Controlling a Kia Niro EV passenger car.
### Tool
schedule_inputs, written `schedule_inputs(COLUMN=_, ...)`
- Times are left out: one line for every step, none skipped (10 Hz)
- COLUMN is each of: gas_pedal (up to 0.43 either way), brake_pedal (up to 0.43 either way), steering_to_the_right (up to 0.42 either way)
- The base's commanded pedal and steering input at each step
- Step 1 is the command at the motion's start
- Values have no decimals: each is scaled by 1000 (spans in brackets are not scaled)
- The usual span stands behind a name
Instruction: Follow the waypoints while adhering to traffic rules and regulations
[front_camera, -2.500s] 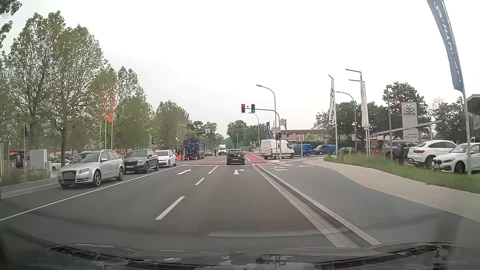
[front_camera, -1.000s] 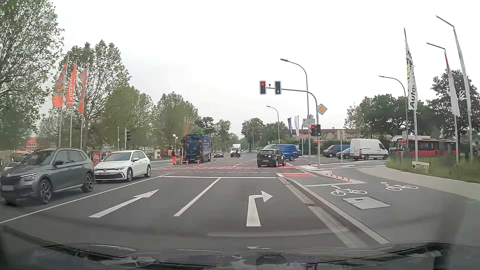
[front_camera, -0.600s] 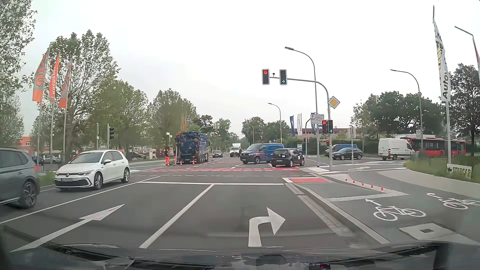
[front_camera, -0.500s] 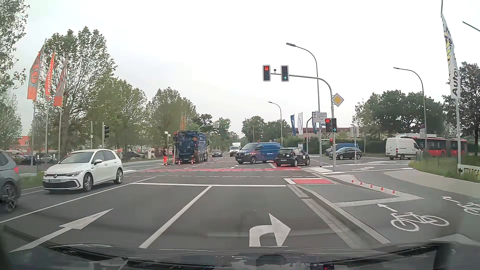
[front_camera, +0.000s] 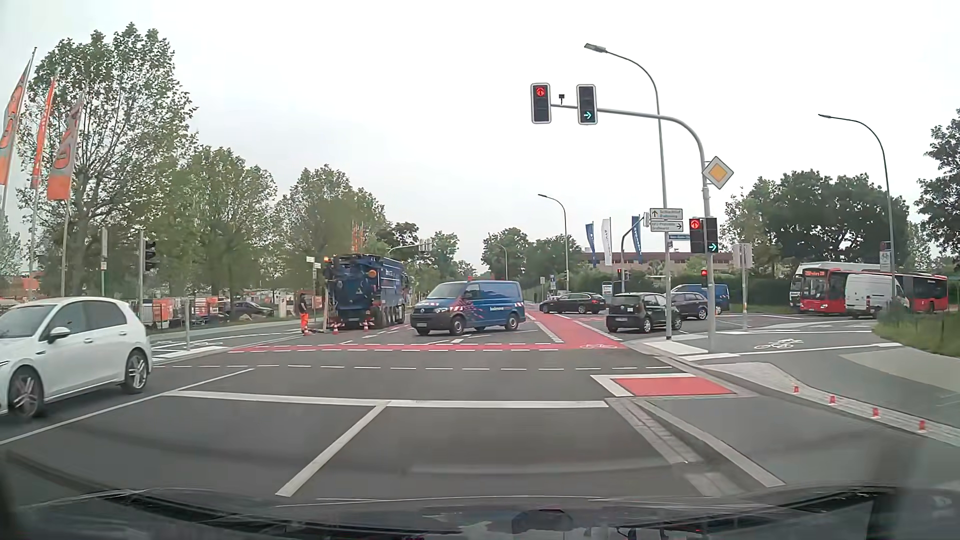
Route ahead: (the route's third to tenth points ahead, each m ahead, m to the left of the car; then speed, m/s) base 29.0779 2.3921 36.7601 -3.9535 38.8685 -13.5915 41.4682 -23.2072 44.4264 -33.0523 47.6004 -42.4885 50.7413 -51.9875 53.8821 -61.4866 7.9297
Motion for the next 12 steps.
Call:
schedule_inputs(gas_pedal=39, brake_pedal=0, steering_to_the_right=2)
schedule_inputs(gas_pedal=28, brake_pedal=0, steering_to_the_right=2)
schedule_inputs(gas_pedal=28, brake_pedal=0, steering_to_the_right=2)
schedule_inputs(gas_pedal=28, brake_pedal=0, steering_to_the_right=2)
schedule_inputs(gas_pedal=20, brake_pedal=0, steering_to_the_right=2)
schedule_inputs(gas_pedal=20, brake_pedal=0, steering_to_the_right=3)
schedule_inputs(gas_pedal=20, brake_pedal=0, steering_to_the_right=5)
schedule_inputs(gas_pedal=20, brake_pedal=0, steering_to_the_right=7)
schedule_inputs(gas_pedal=20, brake_pedal=0, steering_to_the_right=9)
schedule_inputs(gas_pedal=20, brake_pedal=0, steering_to_the_right=13)
schedule_inputs(gas_pedal=20, brake_pedal=0, steering_to_the_right=19)
schedule_inputs(gas_pedal=20, brake_pedal=0, steering_to_the_right=32)
